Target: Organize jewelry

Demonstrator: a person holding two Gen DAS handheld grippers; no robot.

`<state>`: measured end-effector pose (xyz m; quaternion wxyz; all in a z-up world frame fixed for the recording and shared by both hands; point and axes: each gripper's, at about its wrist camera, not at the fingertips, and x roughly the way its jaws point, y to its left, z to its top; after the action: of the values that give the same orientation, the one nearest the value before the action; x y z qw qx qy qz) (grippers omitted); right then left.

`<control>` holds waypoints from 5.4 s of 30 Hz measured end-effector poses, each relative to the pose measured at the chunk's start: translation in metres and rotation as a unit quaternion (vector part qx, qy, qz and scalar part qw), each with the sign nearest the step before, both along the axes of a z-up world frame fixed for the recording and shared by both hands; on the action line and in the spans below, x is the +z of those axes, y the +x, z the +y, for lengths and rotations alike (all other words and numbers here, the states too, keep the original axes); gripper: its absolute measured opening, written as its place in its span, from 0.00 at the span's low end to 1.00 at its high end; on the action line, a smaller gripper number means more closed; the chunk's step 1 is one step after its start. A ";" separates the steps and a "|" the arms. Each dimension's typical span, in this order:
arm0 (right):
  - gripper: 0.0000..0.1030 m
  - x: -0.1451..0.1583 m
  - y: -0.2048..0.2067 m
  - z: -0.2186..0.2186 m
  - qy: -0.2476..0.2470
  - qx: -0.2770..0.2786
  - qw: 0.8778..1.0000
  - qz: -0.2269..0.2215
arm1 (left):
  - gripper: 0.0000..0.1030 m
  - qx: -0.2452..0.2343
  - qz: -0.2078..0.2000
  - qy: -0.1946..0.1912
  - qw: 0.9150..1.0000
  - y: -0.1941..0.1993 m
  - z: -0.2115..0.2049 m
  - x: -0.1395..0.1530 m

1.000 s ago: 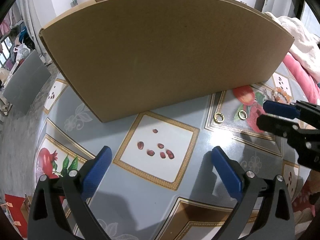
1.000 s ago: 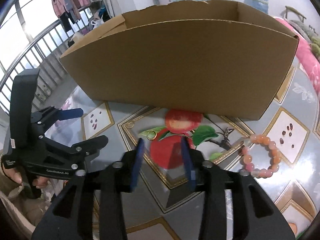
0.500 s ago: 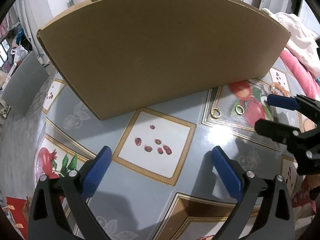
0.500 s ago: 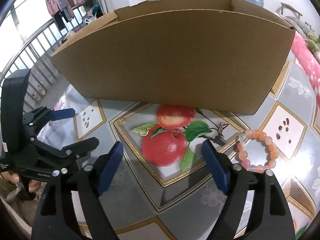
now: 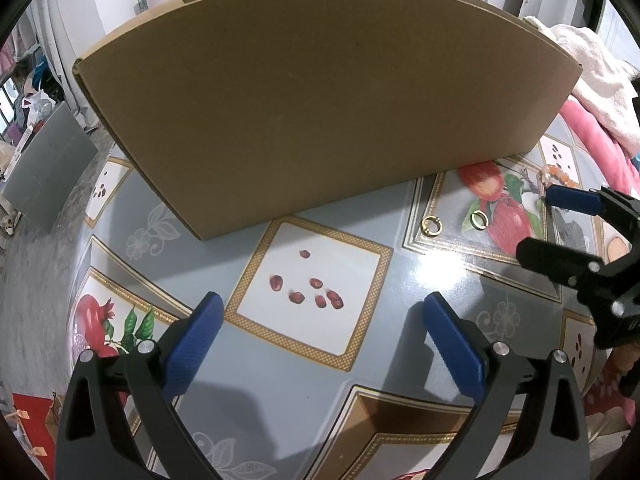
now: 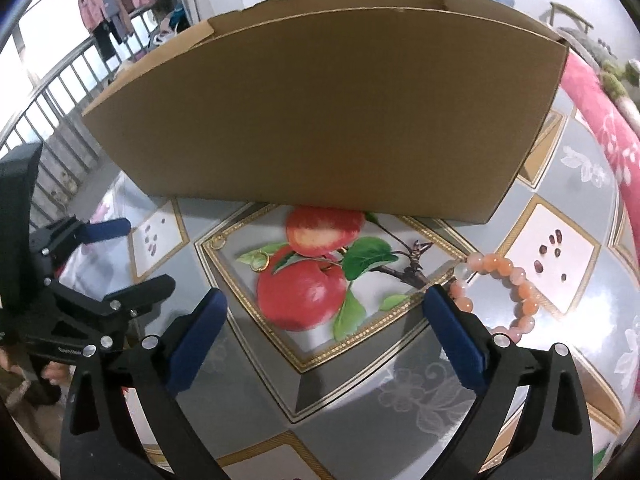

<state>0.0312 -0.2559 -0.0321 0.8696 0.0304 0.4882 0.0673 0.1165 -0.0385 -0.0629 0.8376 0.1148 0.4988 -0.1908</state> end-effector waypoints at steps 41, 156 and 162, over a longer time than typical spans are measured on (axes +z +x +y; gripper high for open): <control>0.48 0.013 -0.013 -0.015 0.065 0.032 0.997 -0.029 | 0.95 0.003 -0.006 -0.004 1.000 0.003 0.008 0.002; 0.07 -0.005 -0.040 0.003 -0.017 0.029 0.998 -0.048 | 0.10 -0.091 -0.024 -0.014 0.995 -0.004 -0.075 0.013; 0.07 -0.005 -0.040 0.002 -0.017 0.029 0.998 -0.049 | 0.10 -0.092 -0.023 -0.014 0.995 -0.003 -0.075 0.013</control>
<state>-0.0086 -0.2538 -0.0374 0.8904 -0.0020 0.4471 0.0854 0.1132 -0.1131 -0.0502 0.8296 0.1526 0.4637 -0.2710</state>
